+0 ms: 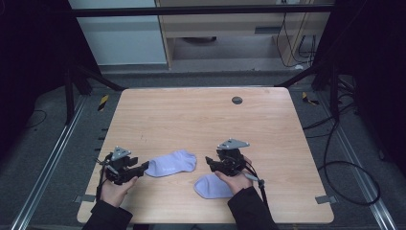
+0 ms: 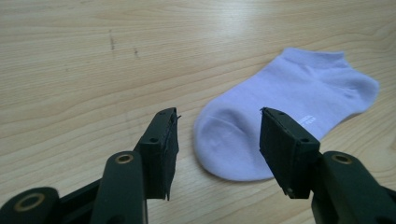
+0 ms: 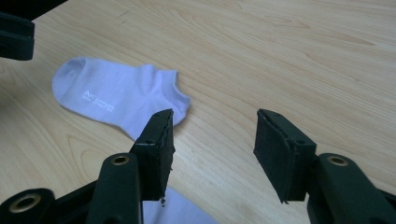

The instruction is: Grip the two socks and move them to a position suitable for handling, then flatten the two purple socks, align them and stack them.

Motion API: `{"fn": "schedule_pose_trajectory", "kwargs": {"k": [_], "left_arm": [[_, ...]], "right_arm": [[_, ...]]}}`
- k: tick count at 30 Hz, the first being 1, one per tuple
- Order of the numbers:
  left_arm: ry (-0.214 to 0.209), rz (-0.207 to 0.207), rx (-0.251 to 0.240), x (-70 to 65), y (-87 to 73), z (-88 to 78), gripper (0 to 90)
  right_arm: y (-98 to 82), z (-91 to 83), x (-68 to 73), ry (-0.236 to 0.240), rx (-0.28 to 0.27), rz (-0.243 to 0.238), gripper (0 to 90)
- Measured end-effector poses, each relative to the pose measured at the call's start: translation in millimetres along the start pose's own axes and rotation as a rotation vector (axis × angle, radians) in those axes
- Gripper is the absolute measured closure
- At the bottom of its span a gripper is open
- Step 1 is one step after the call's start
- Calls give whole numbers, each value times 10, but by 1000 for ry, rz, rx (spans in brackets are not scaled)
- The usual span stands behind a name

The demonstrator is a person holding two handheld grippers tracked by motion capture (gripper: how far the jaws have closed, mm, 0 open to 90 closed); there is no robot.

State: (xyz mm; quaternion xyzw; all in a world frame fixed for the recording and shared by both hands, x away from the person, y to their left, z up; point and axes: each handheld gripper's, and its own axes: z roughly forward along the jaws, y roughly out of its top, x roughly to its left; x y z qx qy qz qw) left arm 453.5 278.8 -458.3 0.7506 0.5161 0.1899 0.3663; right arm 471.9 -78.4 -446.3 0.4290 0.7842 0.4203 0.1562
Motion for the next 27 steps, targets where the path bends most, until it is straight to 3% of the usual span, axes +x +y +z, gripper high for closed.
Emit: {"fn": "schedule_pose_trajectory", "kwargs": {"k": [13,27], "left_arm": [[9,4,31,48,-42,121,472],[20,4,93,86,-72,329,596]], "right_arm": [[151,497,177,-1,47,-7,486],[100,894,293,-21,120,-45,560]]}}
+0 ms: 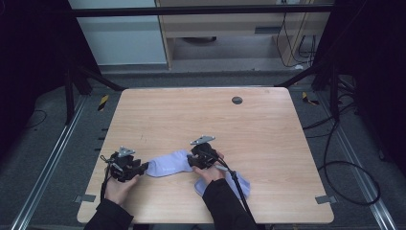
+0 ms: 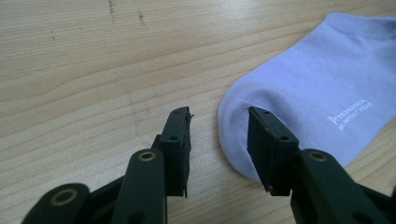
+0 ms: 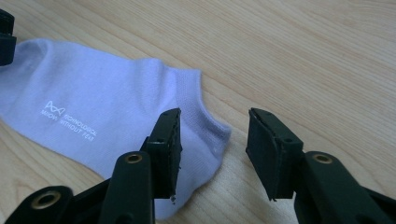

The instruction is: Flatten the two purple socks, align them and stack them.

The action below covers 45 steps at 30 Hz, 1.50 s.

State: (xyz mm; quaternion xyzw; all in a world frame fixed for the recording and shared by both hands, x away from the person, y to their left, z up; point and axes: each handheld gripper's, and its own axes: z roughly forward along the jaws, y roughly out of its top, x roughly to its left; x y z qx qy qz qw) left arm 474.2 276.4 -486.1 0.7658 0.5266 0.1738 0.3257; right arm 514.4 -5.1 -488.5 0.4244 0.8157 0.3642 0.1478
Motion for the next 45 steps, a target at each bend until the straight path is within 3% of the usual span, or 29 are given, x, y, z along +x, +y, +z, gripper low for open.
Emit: {"fn": "schedule_pose_trajectory", "kwargs": {"k": [8,14,18,23,31,36,45], "left_arm": [[1,-4,23,-11,-3,54,706],[-7,5,35,-58,8,64,834],[-16,-4,31,-67,19,41,868],[-56,-29,-13,-88,60,-68,872],[-105,-18,-66,-225,135,-264,875],[-112,10,-100,-361,200,-366,875],[-152,57,-113,-653,254,-419,876]], "right_arm": [[-49,86,53,-29,16,-33,678],[-45,73,92,-45,23,-13,852],[-41,36,89,-20,12,15,868],[-11,-144,76,19,-34,23,871],[42,-473,71,67,-87,10,873],[41,-670,20,77,-100,-8,873],[-114,-1071,-152,65,-105,-23,873]]}}
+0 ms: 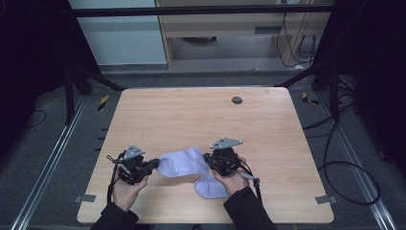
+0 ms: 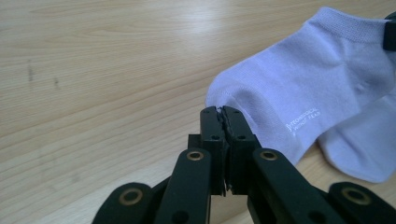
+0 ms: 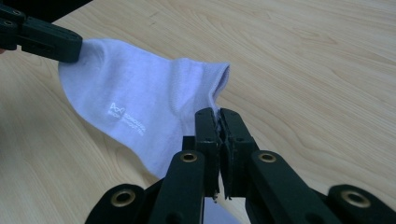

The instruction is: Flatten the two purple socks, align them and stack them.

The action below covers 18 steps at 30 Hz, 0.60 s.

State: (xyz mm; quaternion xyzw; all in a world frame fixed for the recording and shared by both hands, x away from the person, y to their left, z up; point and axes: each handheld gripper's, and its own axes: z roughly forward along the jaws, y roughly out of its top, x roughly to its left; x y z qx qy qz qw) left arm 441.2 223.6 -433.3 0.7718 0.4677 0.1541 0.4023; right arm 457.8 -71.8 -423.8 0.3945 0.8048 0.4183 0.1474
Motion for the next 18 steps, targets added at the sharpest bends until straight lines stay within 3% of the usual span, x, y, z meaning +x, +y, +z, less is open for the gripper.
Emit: {"fn": "schedule_pose_trajectory", "kwargs": {"k": [10,18], "left_arm": [[-52,74,30,-404,48,97,875],[-96,112,62,-651,68,210,875]], "right_arm": [[-254,-441,-144,-18,-3,9,873],[-476,-641,-212,-40,16,17,872]]}}
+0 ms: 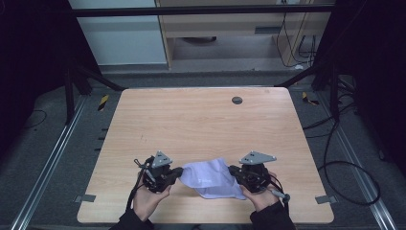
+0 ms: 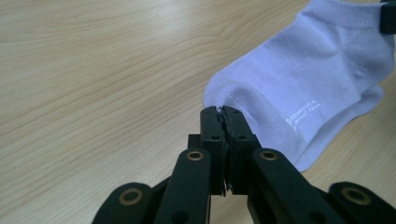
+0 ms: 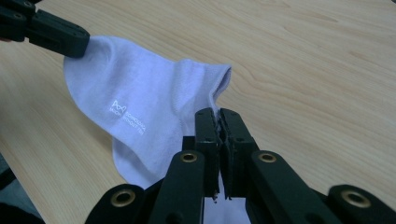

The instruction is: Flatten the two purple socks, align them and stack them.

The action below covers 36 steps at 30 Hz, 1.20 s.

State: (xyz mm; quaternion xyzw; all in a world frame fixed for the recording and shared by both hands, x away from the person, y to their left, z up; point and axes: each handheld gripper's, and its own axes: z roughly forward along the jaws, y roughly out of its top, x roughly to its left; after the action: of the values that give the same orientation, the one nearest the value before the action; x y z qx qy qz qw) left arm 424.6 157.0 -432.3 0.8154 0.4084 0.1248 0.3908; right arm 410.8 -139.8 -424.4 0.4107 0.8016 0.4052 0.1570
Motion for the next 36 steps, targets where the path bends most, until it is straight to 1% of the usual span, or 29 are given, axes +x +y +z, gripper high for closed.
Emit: {"fn": "schedule_pose_trajectory", "kwargs": {"k": [5,9,12,13,17,20,22,27,28,32,34,36], "left_arm": [[-18,19,19,-97,28,81,876],[-29,34,36,-166,33,154,875],[-37,42,47,-222,31,210,875],[-41,50,55,-243,28,228,875],[-47,60,71,-286,5,289,875],[-46,66,92,-293,-30,348,875],[-43,62,102,-289,-52,385,875],[-40,61,114,-268,-79,437,875],[-38,63,118,-265,-83,450,875],[-32,64,128,-256,-97,495,875],[-31,58,130,-259,-107,511,874],[-23,63,133,-255,-115,522,874]], "right_arm": [[-109,-50,-45,-10,14,13,872],[-178,-107,-102,-21,16,23,872],[-239,-147,-138,-26,22,40,872],[-262,-154,-148,-26,24,41,872],[-334,-169,-189,-30,38,55,872],[-377,-163,-216,-31,50,67,872],[-401,-143,-230,-31,60,76,872],[-448,-70,-265,-33,83,81,870],[-451,-58,-268,-31,83,88,870],[-470,-8,-287,-32,91,82,867],[-477,18,-301,-36,95,80,865],[-489,43,-316,-40,98,83,862]]}}
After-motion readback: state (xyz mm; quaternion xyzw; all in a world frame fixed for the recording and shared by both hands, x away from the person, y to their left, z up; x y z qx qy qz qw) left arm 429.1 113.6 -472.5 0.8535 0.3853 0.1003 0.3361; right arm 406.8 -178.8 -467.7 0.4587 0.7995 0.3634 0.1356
